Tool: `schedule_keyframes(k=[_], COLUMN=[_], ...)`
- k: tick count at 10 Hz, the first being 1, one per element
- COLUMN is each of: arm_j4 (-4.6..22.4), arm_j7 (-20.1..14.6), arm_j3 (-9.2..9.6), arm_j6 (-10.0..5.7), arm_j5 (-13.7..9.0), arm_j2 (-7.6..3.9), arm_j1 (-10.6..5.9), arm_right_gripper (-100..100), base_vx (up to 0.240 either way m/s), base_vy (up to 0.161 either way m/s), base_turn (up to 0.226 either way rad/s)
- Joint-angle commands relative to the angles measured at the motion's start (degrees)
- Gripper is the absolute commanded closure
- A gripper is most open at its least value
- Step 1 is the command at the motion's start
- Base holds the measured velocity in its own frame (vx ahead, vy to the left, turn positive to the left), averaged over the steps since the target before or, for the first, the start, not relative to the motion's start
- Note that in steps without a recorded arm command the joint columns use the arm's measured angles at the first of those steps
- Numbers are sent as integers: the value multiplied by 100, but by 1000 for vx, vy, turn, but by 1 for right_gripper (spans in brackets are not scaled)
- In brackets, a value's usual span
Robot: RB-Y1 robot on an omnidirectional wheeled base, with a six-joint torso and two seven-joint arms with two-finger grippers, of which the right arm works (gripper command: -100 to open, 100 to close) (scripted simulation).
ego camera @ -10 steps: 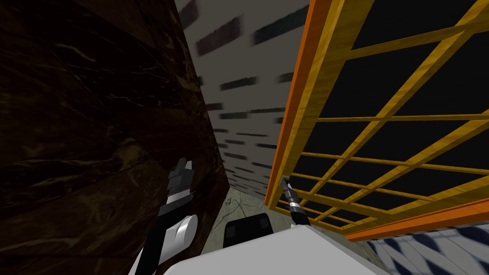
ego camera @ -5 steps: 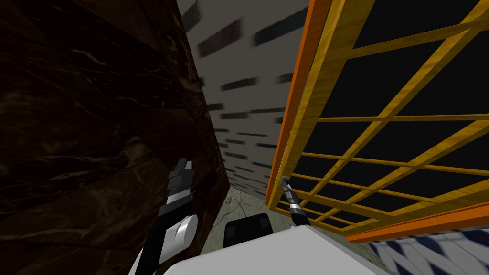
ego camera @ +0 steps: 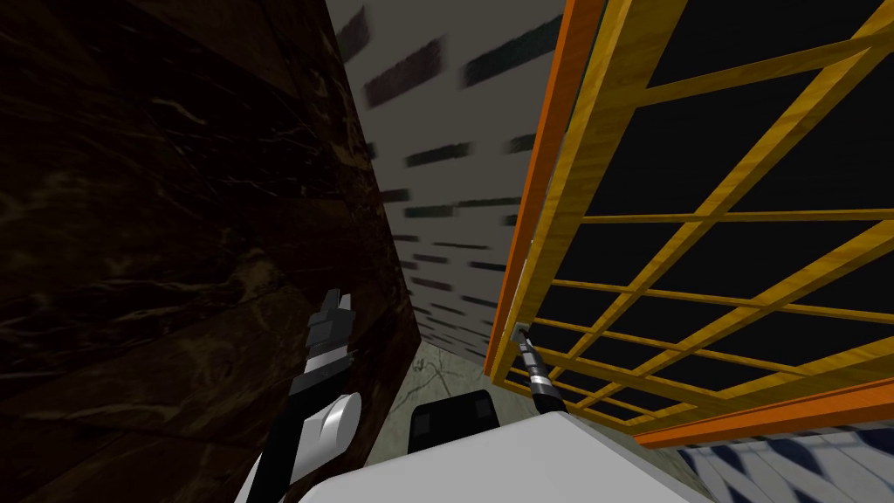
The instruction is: Pull the door open
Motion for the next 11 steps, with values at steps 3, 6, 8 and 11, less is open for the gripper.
schedule_keyframes(k=[3,6,8,11], arm_j4=[-52,-152,-226,-312], arm_j7=[-507,53,388,795], arm_j3=[75,88,99,110], arm_j6=[-40,-74,-95,-120], arm_j5=[-80,74,174,290], arm_j2=[5,3,-3,-10], arm_j1=[83,228,331,452], arm_right_gripper=[100,-100,-100,-100], base_vx=[-17,4,5,-2], base_vy=[-7,28,39,20], base_turn=[29,-55,-48,-49])
